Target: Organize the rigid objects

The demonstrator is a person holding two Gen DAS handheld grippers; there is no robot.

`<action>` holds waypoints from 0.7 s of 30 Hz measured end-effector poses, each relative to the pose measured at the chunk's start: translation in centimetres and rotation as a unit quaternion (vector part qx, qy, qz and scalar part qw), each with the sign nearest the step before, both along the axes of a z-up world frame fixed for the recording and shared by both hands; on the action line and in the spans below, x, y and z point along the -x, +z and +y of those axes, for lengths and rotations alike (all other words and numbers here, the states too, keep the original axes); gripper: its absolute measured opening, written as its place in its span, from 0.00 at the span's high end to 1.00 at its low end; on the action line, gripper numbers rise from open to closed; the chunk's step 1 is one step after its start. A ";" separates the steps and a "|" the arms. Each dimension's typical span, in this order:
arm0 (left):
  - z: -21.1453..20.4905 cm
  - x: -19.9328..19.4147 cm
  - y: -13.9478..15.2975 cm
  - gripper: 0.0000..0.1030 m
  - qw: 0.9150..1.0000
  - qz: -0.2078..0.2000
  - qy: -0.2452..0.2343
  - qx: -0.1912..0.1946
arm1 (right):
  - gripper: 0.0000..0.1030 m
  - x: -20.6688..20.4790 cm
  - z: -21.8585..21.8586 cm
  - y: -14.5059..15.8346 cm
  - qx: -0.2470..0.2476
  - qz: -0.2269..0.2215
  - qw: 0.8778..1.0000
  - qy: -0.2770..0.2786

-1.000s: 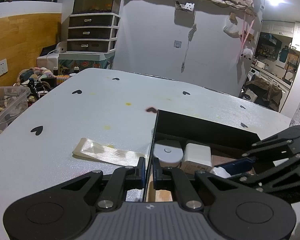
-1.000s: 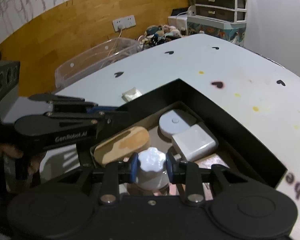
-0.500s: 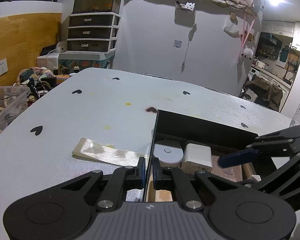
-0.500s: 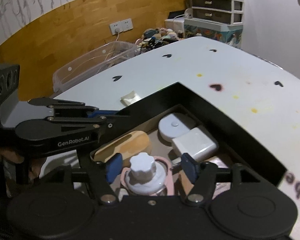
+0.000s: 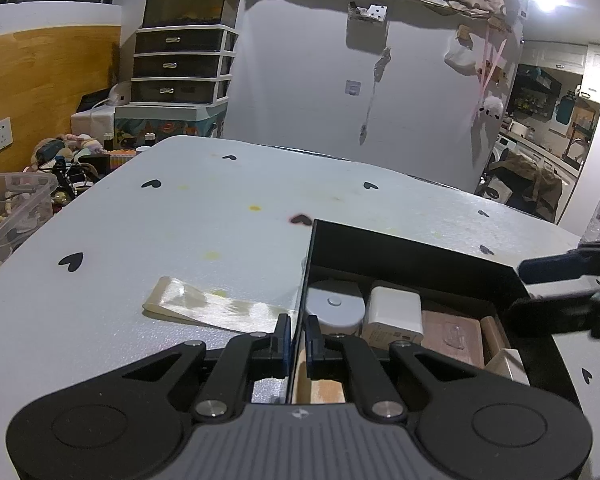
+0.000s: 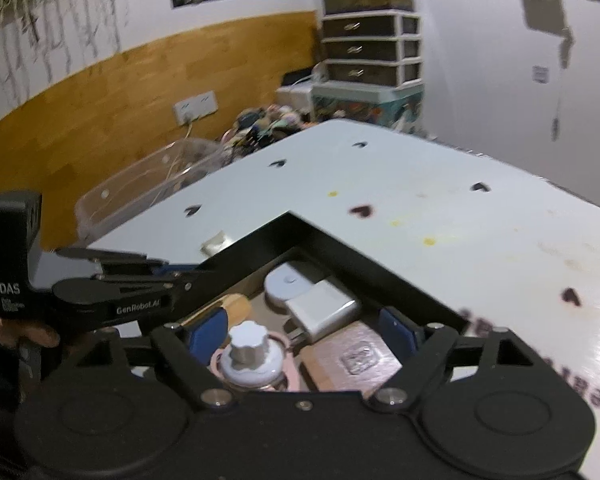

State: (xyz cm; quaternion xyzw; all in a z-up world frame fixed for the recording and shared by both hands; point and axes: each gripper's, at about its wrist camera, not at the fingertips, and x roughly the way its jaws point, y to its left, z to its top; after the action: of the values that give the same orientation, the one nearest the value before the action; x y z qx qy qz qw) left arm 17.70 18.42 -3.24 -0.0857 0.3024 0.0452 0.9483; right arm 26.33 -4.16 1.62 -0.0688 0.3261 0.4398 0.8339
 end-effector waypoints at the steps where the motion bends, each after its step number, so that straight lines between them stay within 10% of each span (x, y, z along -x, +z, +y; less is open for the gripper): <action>1: 0.0 0.0 0.0 0.94 1.000 0.000 -0.001 0.000 | 0.18 0.2 -0.4 0.2 -0.004 -0.003 1.000 -0.008; 14: -0.2 0.2 0.2 0.93 1.000 -0.007 -0.006 -0.010 | 0.01 4.2 -4.5 1.4 -0.061 -0.052 0.989 -0.122; 17: -0.6 1.0 1.1 0.85 1.000 -0.024 -0.006 -0.015 | 0.00 5.1 -5.2 1.1 -0.059 -0.060 0.986 -0.144; 21: -1.5 2.9 2.9 0.49 0.998 -0.064 0.003 -0.021 | 0.00 6.3 -6.3 0.5 -0.071 -0.069 0.981 -0.166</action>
State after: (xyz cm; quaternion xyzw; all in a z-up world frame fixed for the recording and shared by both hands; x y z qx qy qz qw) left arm 14.77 16.93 -0.37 -0.0691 0.2402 0.0488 0.9670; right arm 20.02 -10.43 2.16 0.0160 0.2429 0.3112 0.9186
